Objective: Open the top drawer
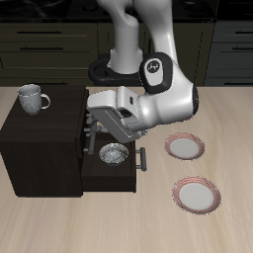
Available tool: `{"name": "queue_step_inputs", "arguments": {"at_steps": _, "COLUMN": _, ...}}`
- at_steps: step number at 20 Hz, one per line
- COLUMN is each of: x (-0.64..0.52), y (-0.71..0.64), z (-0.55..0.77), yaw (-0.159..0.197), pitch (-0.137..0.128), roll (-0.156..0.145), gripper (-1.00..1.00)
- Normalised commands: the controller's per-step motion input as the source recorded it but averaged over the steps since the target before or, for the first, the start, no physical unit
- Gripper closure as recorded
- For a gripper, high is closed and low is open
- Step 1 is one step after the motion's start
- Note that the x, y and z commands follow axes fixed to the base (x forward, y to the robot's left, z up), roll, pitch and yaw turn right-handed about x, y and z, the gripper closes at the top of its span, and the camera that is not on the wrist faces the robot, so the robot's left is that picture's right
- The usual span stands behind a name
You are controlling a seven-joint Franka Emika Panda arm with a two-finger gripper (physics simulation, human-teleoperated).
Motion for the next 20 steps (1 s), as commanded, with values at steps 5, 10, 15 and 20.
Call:
{"name": "queue_step_inputs", "arguments": {"at_steps": 5, "x": 0.07, "y": 0.43, "z": 0.06, "yaw": 0.011, "pitch": -0.031, "roll": 0.031, "gripper": 1.0}}
{"name": "queue_step_inputs", "arguments": {"at_steps": 10, "x": 0.04, "y": 0.44, "z": 0.09, "yaw": -0.007, "pitch": -0.016, "roll": 0.06, "gripper": 1.0}}
{"name": "queue_step_inputs", "arguments": {"at_steps": 15, "x": -0.06, "y": 0.7, "z": 0.08, "yaw": -0.03, "pitch": -0.023, "roll": 0.111, "gripper": 1.0}}
{"name": "queue_step_inputs", "arguments": {"at_steps": 20, "x": -0.05, "y": 0.45, "z": 0.07, "yaw": -0.014, "pitch": -0.014, "roll": 0.07, "gripper": 1.0}}
